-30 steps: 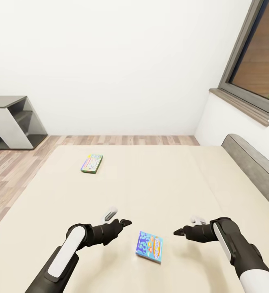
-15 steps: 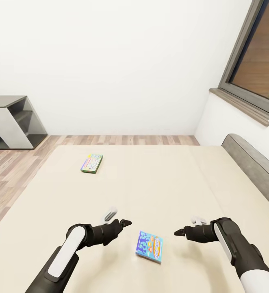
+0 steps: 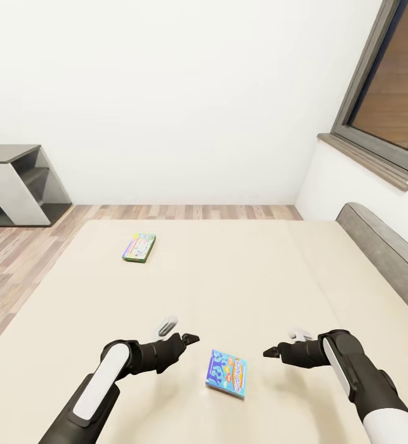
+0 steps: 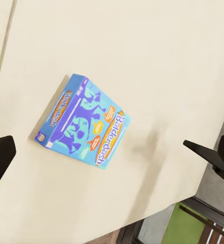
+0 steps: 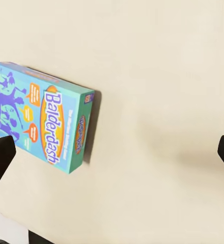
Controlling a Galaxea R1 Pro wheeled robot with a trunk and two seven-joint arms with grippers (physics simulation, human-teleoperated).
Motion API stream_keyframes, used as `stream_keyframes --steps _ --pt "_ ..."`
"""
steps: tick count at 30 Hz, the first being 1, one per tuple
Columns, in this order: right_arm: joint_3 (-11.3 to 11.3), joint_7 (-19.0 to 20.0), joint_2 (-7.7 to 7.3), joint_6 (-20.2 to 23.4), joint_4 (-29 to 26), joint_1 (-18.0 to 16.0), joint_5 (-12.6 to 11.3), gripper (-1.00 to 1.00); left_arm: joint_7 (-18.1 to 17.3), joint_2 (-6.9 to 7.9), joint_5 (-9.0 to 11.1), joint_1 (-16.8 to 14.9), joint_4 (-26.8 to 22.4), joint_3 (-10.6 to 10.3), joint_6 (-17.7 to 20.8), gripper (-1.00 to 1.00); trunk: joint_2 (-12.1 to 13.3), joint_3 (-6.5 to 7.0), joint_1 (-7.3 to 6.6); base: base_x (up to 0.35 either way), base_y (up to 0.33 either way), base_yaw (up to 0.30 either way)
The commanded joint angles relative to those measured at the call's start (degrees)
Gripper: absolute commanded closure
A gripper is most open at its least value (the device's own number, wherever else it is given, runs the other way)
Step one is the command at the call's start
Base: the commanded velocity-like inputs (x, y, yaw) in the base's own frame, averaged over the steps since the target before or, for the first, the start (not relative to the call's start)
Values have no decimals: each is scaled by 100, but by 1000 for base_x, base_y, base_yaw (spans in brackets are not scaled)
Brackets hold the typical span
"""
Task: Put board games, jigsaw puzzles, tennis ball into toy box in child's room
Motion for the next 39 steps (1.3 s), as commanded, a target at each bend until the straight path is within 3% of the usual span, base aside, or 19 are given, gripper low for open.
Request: stream_keyframes --steps 1,39 --pt "-7 9 0 33 -4 -5 -11 -100 55 5 64 -4 8 -7 -4 -100 -3 -8 0 0 0 0" --pt "-3 30 8 33 -5 -5 -15 -100 56 37 -1 -14 98 -28 -20 -100 -3 -309 0 0 0 0"
